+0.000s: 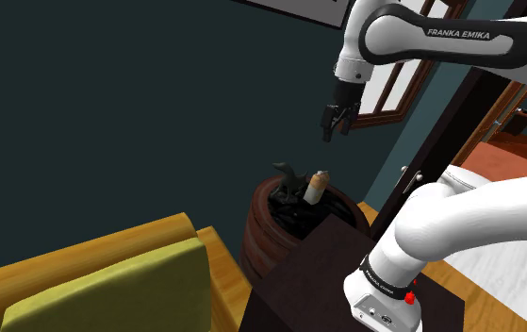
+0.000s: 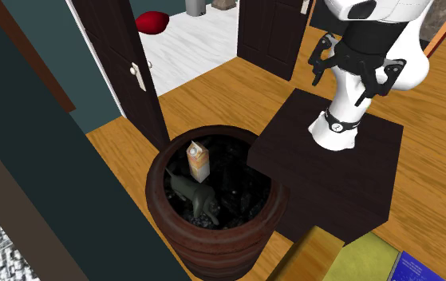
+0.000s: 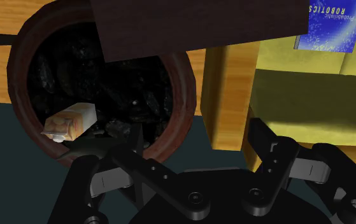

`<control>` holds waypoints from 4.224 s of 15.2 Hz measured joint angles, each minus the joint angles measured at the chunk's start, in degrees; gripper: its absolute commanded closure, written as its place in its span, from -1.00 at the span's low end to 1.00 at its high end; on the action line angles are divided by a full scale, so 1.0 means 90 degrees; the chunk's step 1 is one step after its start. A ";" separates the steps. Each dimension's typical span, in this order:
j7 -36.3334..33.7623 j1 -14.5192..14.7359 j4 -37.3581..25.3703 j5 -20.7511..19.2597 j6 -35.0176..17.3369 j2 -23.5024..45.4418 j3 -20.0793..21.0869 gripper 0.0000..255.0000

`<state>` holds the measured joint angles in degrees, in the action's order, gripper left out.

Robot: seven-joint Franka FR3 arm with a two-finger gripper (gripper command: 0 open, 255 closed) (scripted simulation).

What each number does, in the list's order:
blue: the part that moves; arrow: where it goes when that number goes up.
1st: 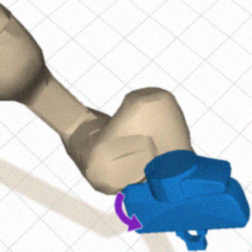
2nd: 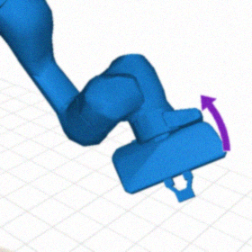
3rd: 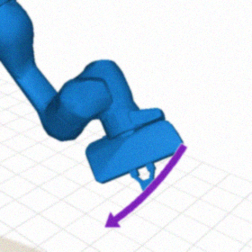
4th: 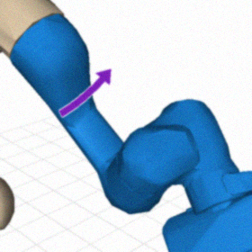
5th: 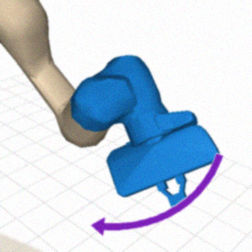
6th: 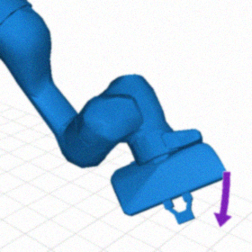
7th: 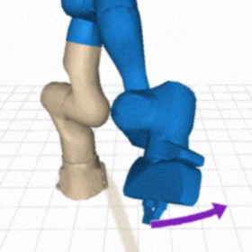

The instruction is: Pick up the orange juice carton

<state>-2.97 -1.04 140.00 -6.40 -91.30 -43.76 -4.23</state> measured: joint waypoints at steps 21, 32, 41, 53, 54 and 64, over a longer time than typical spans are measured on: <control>0.1909 -0.0628 -0.0778 -0.0232 -0.2563 0.3836 -0.2083 -1.00; 0.3309 -0.1250 -0.2460 0.0987 -0.3249 0.6798 -0.2455 -1.00; 0.3915 -0.1973 -0.3781 0.1626 -0.3314 0.8537 -0.2267 -1.00; 0.3963 -0.2050 -0.3809 0.1768 -0.3638 0.8890 -0.2155 1.00; 0.3964 -0.2050 -0.3809 0.1769 -0.3638 0.8890 -0.2155 1.00; 0.3914 -0.1970 -0.3777 0.1628 -0.3314 0.8536 -0.2266 1.00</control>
<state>32.26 -18.77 106.01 8.25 -121.13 33.06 -24.63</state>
